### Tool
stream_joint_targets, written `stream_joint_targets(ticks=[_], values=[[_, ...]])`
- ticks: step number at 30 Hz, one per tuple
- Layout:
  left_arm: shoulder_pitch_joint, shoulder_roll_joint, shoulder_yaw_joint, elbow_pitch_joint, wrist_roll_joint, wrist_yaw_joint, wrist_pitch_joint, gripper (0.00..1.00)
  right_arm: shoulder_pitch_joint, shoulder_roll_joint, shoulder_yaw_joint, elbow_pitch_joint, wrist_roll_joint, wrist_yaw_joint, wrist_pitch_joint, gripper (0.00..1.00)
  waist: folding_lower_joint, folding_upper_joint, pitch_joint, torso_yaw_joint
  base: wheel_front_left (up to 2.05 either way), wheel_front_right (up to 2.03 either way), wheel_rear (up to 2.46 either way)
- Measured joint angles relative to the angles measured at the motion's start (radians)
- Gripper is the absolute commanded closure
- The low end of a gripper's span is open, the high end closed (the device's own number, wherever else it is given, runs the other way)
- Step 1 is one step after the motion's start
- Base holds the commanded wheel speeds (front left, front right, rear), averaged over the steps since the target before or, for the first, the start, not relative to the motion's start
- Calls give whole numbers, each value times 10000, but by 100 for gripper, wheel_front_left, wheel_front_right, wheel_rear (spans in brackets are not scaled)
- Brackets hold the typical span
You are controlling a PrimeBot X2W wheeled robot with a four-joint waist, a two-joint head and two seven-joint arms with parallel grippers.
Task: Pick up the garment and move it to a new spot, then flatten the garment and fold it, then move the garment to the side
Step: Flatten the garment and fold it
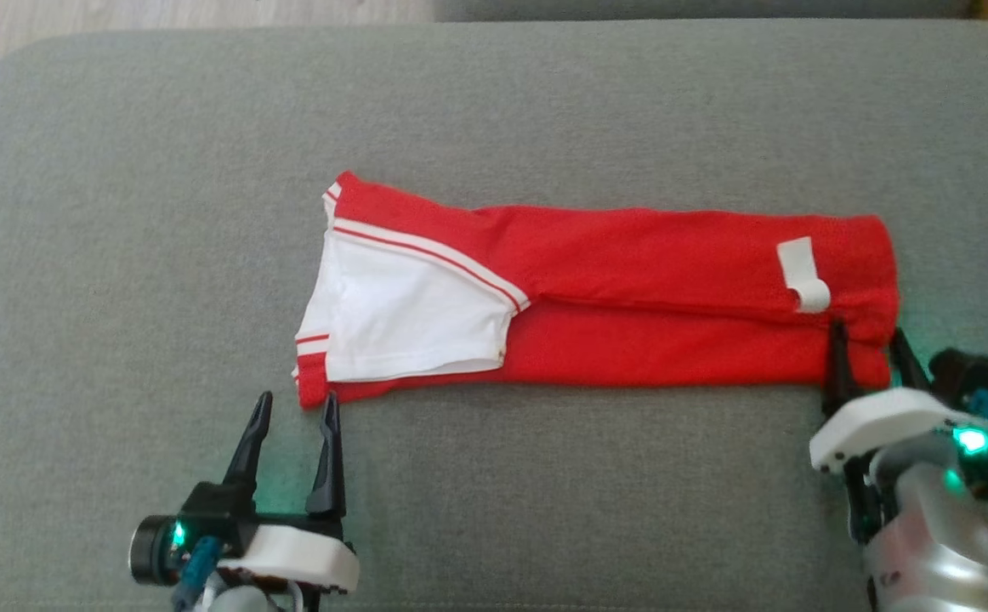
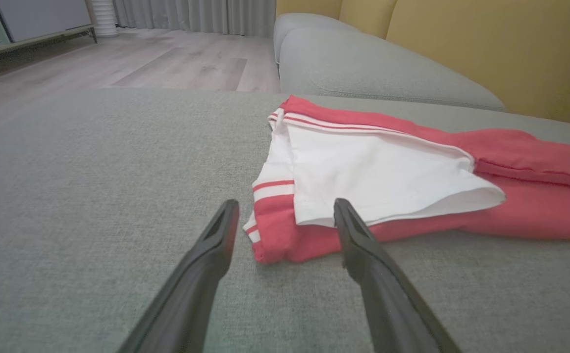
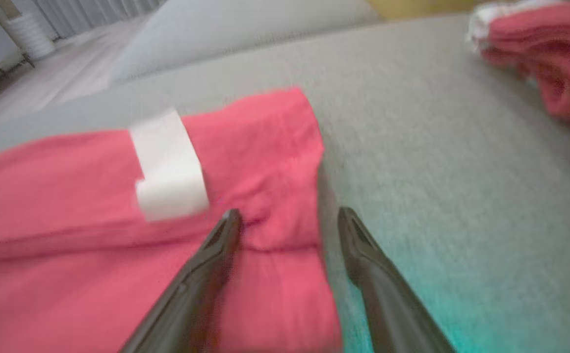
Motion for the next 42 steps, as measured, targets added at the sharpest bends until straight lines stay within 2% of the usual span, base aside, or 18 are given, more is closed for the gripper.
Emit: stream_joint_targets(ticks=[1, 3, 4, 5, 7, 10, 13, 17, 21, 25, 30, 35, 42], values=[[-35, -2, -27, 23, -48, 0, 0, 0, -20, 0, -178, 307, -79, 0, 0, 0, 0, 0, 52, 64, 0, 0, 0], [-75, -2, -27, 38, -84, 2, 0, 0, -128, -15, -336, 746, -94, 0, -134, 29, -2, 0, 124, 170, 0, 0, 0], [-76, -2, -29, 42, -104, 2, 0, 0, -291, -27, -403, 949, -33, 0, -151, 62, -3, 0, 149, 207, 0, 0, 0], [-76, -2, -27, 50, -111, 2, 0, 0, -448, -56, -426, 1141, 21, 0, -167, 62, -2, 0, 164, 226, 0, 0, 0], [-76, -2, -17, 75, -111, 63, 0, 0, -704, -84, -412, 1480, 272, 0, -173, 100, -2, 0, 156, 210, 0, 0, 0], [-73, -2, 31, 81, -111, 77, 0, 0, -805, -73, -261, 1705, 679, 0, -173, 100, -2, 0, 87, 107, 0, 0, 0], [-71, -4, 59, 82, -111, 75, 0, 0, -669, 23, -504, 1442, 608, 0, -115, 100, -2, 0, -44, -35, 0, 0, 0], [-59, -4, 59, 117, -113, 71, 0, 0, -35, -136, -1076, 771, 314, 0, -71, 100, -2, 0, -296, -188, 0, 0, 0], [-36, -6, 15, 136, -222, 71, 0, 0, 171, -303, -984, -370, 190, 0, 0, 100, -3, 0, -522, -251, 0, 0, 0], [4, -8, -48, 178, -291, 67, 0, 0, -115, -263, 337, -1524, 688, 0, 0, 100, -3, 0, -652, -137, 0, 0, 0], [217, -4, -303, 359, -468, 65, 0, 0, -293, -209, 2890, -2518, 1770, 0, 0, 100, -3, 0, -750, 339, 0, 0, 0], [324, -4, -708, 433, -610, 59, 0, 0, -288, -167, 5208, -2577, 3160, 0, 0, 100, -3, 0, -851, 1201, 0, 0, 0], [327, -4, -1546, 554, -836, -59, 0, 0, -331, -155, 6472, -1862, 4203, 0, 0, 100, -3, 0, -928, 2733, 0, 0, 0]])
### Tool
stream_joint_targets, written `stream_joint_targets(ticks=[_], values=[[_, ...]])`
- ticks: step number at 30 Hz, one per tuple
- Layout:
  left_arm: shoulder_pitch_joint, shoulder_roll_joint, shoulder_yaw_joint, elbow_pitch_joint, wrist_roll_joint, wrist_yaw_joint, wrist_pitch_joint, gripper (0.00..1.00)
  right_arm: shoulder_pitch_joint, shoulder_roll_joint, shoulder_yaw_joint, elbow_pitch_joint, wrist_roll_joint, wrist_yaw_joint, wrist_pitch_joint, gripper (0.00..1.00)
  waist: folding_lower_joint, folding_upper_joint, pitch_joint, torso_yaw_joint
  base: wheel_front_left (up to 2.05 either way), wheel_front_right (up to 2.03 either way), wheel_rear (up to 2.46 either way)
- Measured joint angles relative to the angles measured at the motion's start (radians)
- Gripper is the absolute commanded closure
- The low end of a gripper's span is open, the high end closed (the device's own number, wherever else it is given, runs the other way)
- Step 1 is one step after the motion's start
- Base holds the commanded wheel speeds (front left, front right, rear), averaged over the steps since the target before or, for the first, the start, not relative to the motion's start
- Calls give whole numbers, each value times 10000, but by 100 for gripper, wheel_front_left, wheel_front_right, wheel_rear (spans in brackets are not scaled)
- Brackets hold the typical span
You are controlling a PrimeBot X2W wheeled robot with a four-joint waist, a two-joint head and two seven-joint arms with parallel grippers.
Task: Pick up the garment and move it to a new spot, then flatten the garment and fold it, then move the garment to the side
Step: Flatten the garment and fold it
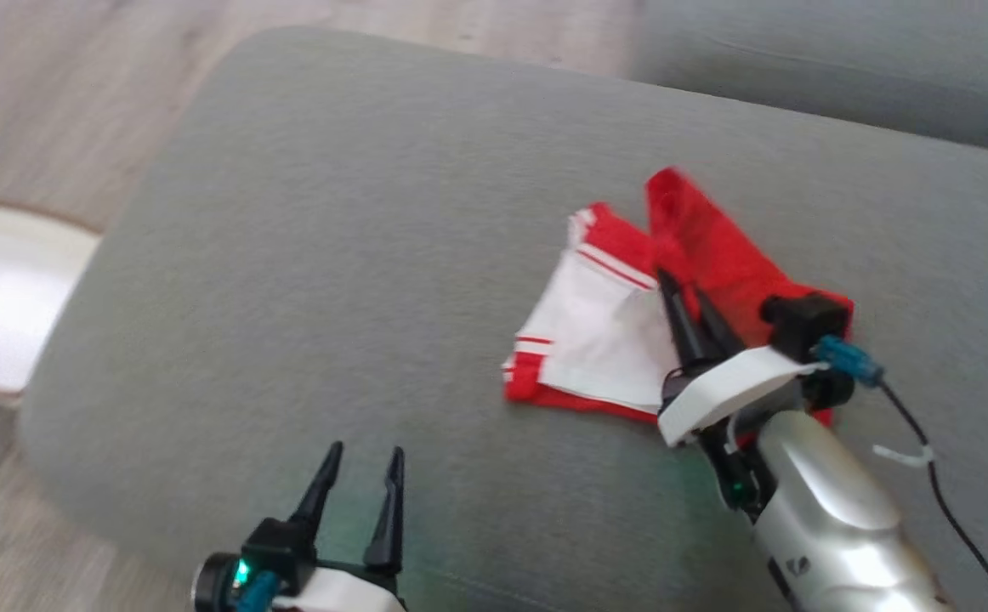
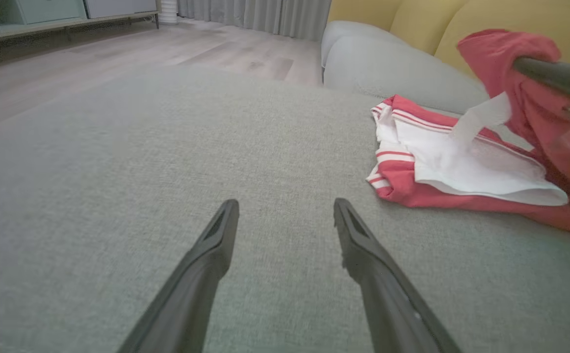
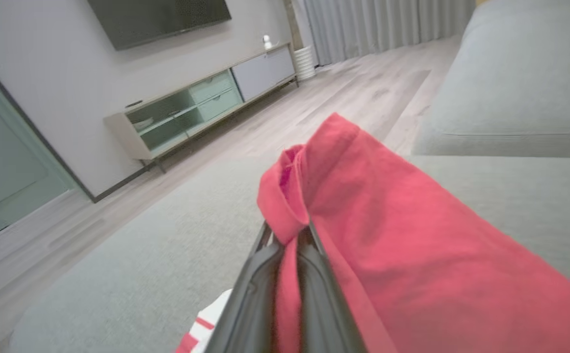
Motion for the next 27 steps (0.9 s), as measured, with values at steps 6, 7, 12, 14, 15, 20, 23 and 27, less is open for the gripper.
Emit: stream_joint_targets(ticks=[6, 7, 12, 14, 15, 20, 23, 27], values=[[-7, 2, -364, 50, -397, 52, 0, 0, -274, 2, 736, 562, 734, 0, 0, 0, 0, 0, 32, 1002, 0, 0, 0], [-7, 2, -395, 54, -422, 59, 0, 0, -298, 4, 788, 506, 880, 0, 0, 0, 0, 0, 35, 1081, 0, 0, 0], [-17, 2, -192, 50, -242, 226, 0, 0, -288, 19, 635, -40, 980, 0, 0, 0, 1, 0, 1, 754, 0, 0, 0], [-69, 2, 169, -12, -17, 313, 0, 0, -142, 13, -58, -98, 616, 0, 0, 0, 0, 0, -71, 289, 0, 0, 0], [-100, 2, 301, -31, 56, 341, 0, 0, -58, 12, -320, -86, 382, 0, 0, 0, 0, 0, -96, 108, 0, 0, 0], [-215, 2, 769, -71, 242, 453, 0, 0, 372, 17, -1465, -48, -637, 0, 0, 0, 0, 0, -206, -658, 0, 0, 0], [-219, 0, 1057, -84, 376, 548, 0, 0, 730, 15, -2282, -19, -1361, 0, 0, 0, 0, 0, -303, -1222, 0, 0, 0], [-215, -4, 1434, -107, 577, 585, 0, 0, 1260, 19, -3122, -88, -1918, 0, 0, 0, 0, 0, -436, -1915, 0, 0, 0]])
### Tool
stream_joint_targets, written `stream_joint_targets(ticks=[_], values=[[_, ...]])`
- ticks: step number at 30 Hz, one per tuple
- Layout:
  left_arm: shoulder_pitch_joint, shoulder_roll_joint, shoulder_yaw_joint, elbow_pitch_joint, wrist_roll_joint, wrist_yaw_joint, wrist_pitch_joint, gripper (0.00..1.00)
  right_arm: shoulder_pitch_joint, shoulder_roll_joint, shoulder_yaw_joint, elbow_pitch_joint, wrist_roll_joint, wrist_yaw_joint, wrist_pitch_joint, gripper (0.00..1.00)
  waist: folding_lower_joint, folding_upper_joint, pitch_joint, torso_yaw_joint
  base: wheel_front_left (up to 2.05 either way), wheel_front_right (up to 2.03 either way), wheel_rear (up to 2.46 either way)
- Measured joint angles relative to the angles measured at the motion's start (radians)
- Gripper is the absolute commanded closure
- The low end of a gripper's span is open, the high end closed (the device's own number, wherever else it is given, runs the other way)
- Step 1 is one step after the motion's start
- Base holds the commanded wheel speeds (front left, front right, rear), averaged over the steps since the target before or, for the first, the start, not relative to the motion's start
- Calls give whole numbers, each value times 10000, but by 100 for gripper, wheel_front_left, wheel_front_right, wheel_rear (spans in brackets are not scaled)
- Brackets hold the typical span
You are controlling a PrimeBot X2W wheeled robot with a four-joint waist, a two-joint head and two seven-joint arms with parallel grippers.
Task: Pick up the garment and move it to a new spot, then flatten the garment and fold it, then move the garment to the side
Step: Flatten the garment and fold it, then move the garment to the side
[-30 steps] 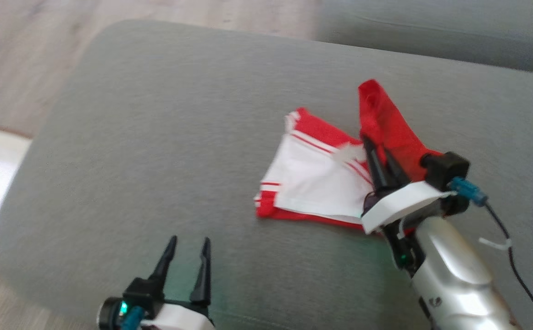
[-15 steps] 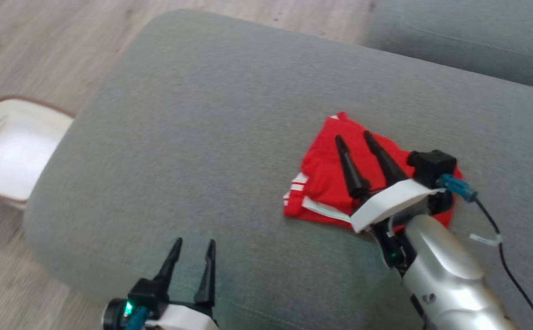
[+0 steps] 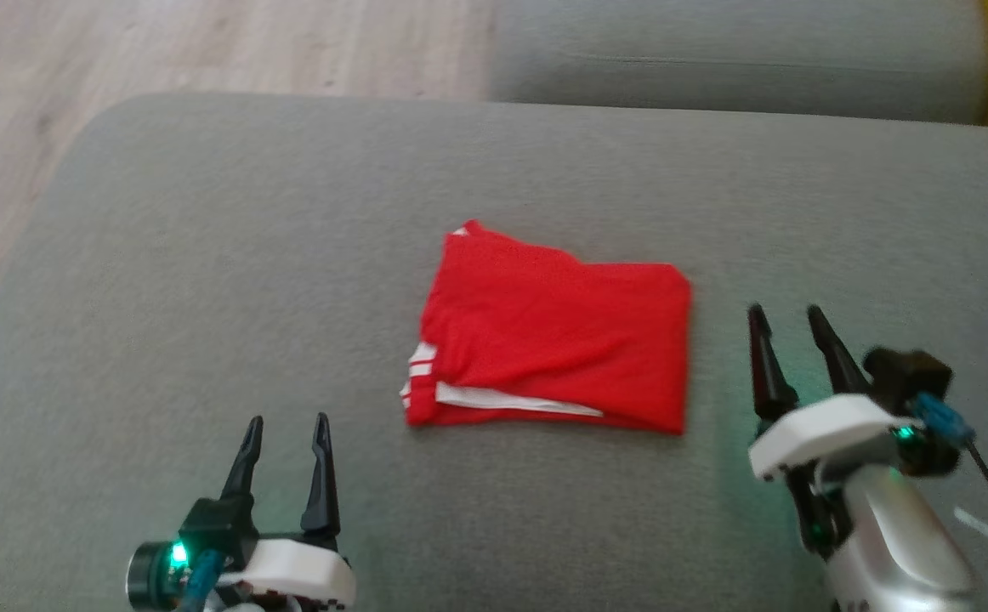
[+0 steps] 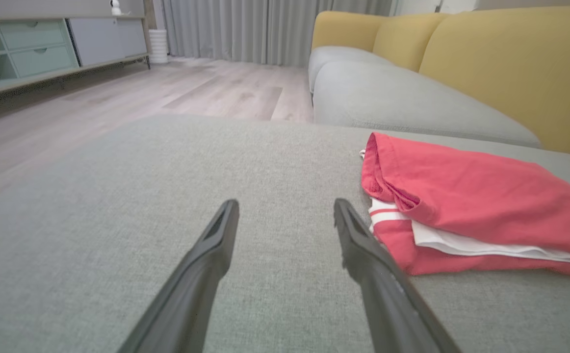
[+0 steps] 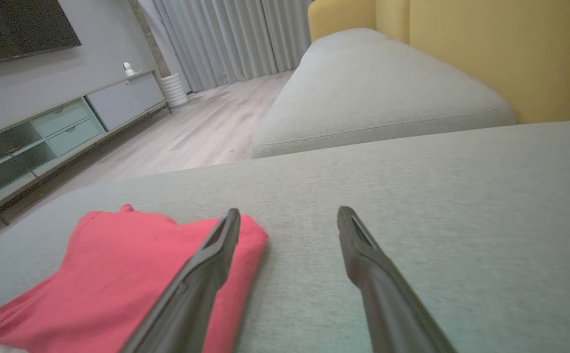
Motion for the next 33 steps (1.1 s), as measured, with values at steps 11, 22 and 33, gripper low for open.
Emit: stream_joint_targets(ticks=[11, 22, 33], values=[[666, -2, 456, -6, 322, -23, 0, 0, 1351, 107, -859, -228, -372, 0, 0, 0, -1, 0, -437, -874, 0, 0, 0], [869, 0, 349, -128, 232, -31, 0, 0, 1498, 119, -604, -219, -360, 0, 0, 0, 1, 0, -153, -678, 0, 0, 0], [339, 0, -593, -173, -184, -174, 0, 0, -717, 113, 560, 1801, -316, 0, 0, 0, 1, 0, 450, 738, 0, 0, 0]])
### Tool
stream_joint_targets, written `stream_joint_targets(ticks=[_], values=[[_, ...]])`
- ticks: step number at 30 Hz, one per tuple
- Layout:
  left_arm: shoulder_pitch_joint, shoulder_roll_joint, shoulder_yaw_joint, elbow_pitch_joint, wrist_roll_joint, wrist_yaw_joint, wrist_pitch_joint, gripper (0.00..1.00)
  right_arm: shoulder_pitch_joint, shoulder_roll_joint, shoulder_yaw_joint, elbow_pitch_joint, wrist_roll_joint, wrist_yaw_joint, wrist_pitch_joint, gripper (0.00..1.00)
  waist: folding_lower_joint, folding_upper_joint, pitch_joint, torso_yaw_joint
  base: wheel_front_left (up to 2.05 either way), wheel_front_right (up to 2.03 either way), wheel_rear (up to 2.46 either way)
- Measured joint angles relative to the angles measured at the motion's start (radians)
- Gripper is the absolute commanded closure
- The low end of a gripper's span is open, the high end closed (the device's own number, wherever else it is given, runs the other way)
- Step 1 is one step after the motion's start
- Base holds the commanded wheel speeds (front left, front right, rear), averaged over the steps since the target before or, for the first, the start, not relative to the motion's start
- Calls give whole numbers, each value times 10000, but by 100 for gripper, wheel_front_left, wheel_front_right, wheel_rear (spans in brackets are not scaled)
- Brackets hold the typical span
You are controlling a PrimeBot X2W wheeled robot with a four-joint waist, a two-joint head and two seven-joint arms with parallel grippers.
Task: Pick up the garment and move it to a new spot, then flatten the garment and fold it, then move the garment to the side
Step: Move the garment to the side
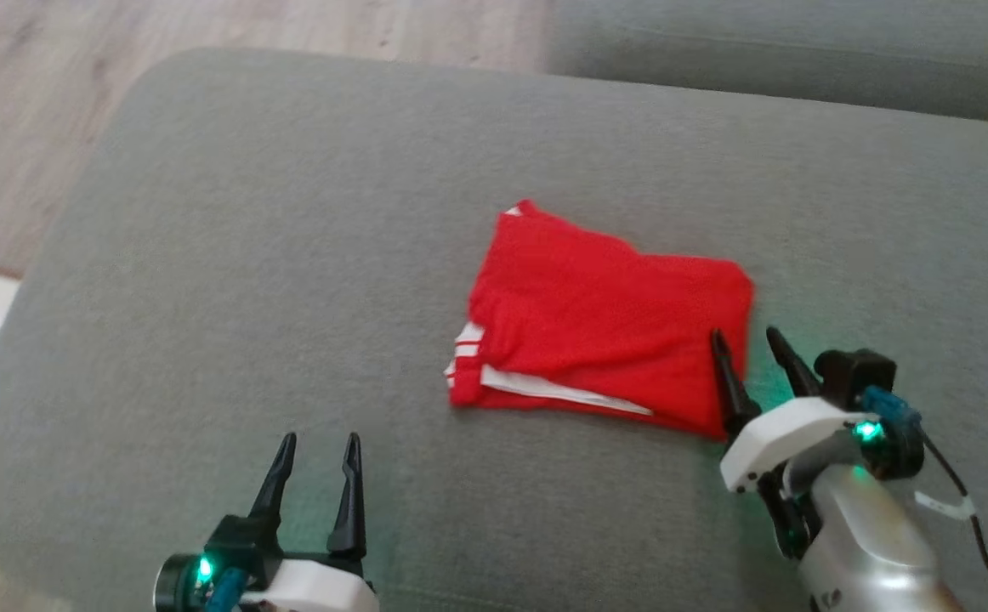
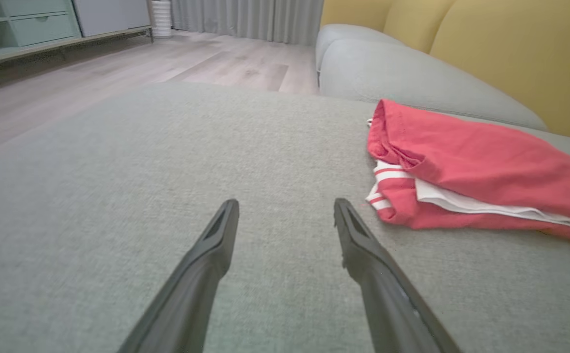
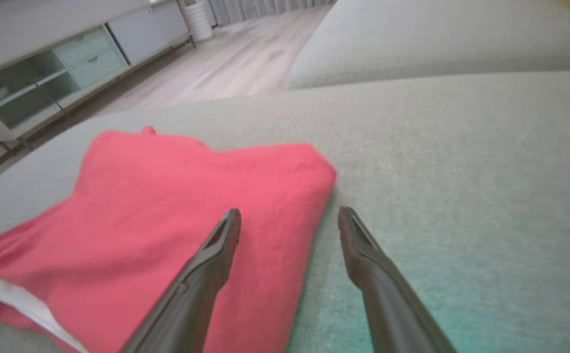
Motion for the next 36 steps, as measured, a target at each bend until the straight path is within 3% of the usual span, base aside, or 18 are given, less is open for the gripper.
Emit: stream_joint_targets(ticks=[3, 4, 5, 6, 7, 11, 15, 20, 21, 31, 36], values=[[-1, 0, 19, -6, -8, 4, 0, 0, -198, 2, -148, 1164, -167, 0, 6, 0, 0, 0, 162, 439, 0, 0, 0], [-1, 2, 35, -8, -8, 4, 0, 0, -247, 0, -242, 1438, -205, 0, -17, 7, 0, 0, 218, 564, 0, 0, 0], [0, 2, 50, -12, -6, 4, 0, 0, -356, -13, -324, 1651, -268, 0, -82, 22, -1, 0, 270, 667, 0, 0, 0], [0, 2, 61, -27, -6, 4, 0, 0, -516, -25, -426, 1843, -303, 0, -96, 68, -2, 0, 327, 740, 0, 0, 0], [1, 2, 77, -48, -6, 4, 0, 0, -685, -31, -447, 1975, -259, 0, -100, 100, -2, 0, 388, 781, 0, 0, 0], [18, 2, 222, -159, -2, 4, 0, 0, -990, 6, -230, 1994, 8, 0, -98, 100, 0, 0, 468, 558, 0, 0, 0], [17, 4, 324, -265, -2, -10, 0, 0, -941, 44, -84, 1580, 73, 0, -69, 100, 1, 0, 441, -181, 0, 0, 0], [-157, 4, 228, -259, 100, -111, 0, 0, -685, 23, 213, 1043, 82, 0, 2, 100, -1, 0, 328, -1681, 0, 0, 0], [-157, 4, 228, -259, 100, -111, 0, 0, -685, 23, 213, 1043, 82, 0, 2, 100, -1, 0, 328, -1681, 0, 0, 0], [-967, 0, -56, -253, 63, -159, 0, 0, -587, -8, 491, 639, 397, 0, 2, 100, -1, 0, 363, -4974, 0, 0, 0], [-970, 0, -192, -151, 69, -194, 0, 0, -593, -12, 449, 533, 395, 0, 2, 100, -1, 0, 506, -6122, 0, 0, 0]])
